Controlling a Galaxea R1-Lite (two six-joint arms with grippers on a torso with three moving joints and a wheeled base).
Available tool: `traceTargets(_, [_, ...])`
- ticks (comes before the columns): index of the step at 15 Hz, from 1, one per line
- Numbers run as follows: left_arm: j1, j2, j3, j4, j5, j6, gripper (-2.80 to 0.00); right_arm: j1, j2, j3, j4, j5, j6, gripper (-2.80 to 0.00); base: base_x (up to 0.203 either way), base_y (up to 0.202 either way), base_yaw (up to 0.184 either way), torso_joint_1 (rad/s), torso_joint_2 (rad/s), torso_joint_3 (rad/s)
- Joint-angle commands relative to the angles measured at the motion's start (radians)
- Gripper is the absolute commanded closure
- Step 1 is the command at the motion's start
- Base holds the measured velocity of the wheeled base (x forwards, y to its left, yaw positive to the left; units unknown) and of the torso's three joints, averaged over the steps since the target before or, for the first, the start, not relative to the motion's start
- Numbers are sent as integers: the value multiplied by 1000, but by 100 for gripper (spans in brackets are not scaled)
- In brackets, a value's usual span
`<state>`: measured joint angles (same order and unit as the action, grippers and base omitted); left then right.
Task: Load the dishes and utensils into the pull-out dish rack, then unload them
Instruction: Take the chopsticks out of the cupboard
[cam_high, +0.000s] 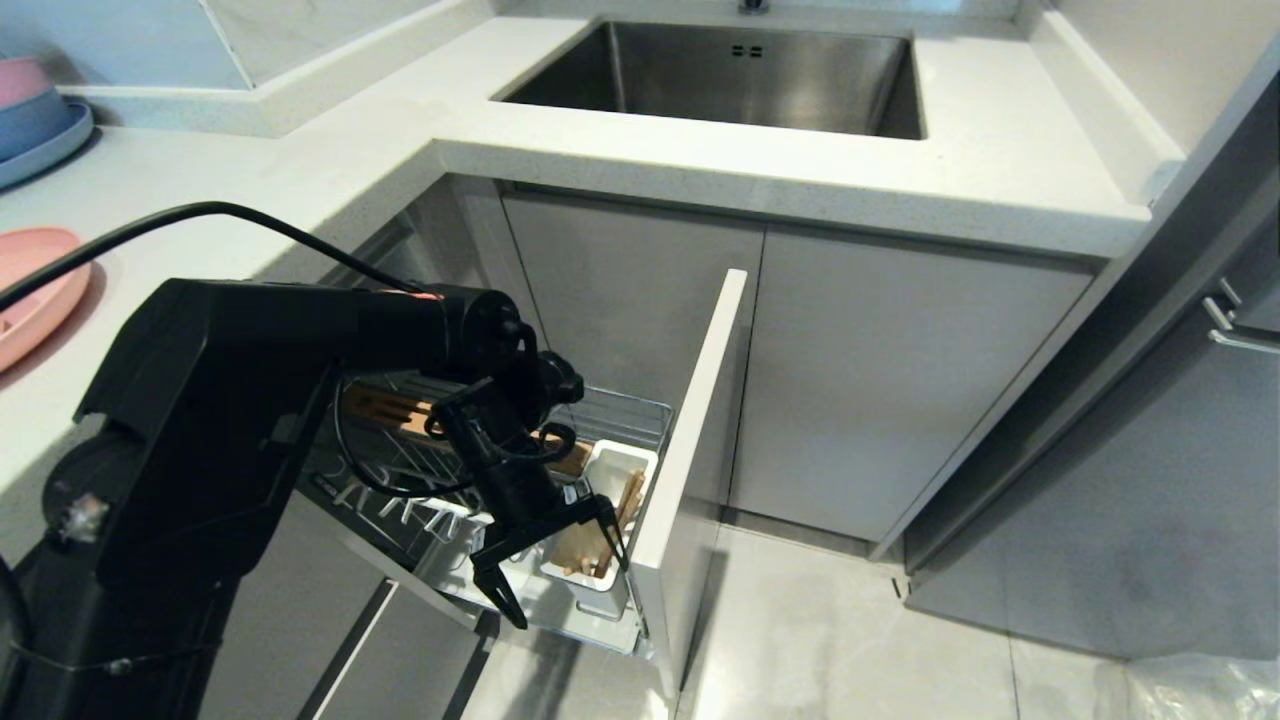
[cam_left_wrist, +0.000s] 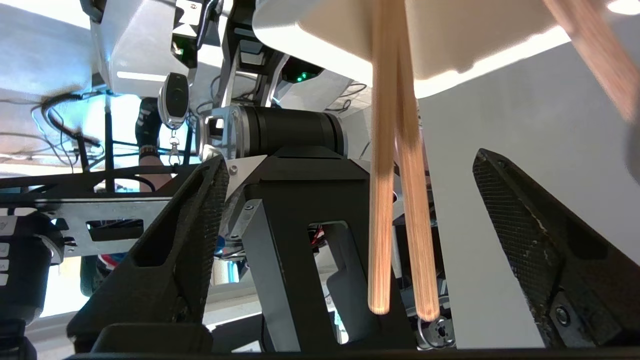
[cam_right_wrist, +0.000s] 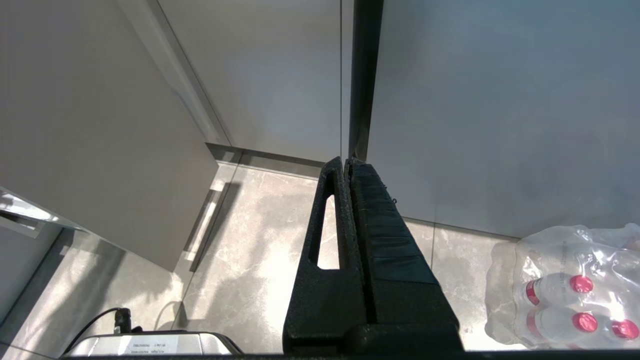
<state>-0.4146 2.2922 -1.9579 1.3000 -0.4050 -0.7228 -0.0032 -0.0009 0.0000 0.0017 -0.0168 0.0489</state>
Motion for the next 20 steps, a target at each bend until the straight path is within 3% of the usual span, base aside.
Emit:
traceTargets(1, [-1, 16, 1, 7, -3, -6, -280, 0, 1, 2, 0, 0, 0, 0, 0, 0, 0, 0, 0, 0])
traceTargets(15, [-4, 35, -1, -8, -5, -22, -280, 0, 1, 2, 0, 0, 0, 0, 0, 0, 0, 0, 0, 0])
traceTargets(16, [-4, 34, -2, -12, -5, -28, 0, 0, 1, 2, 0, 0, 0, 0, 0, 0, 0, 0, 0, 0])
traceTargets(20, [-4, 33, -1, -16, -5, -35, 0, 0, 1, 2, 0, 0, 0, 0, 0, 0, 0, 0, 0, 0])
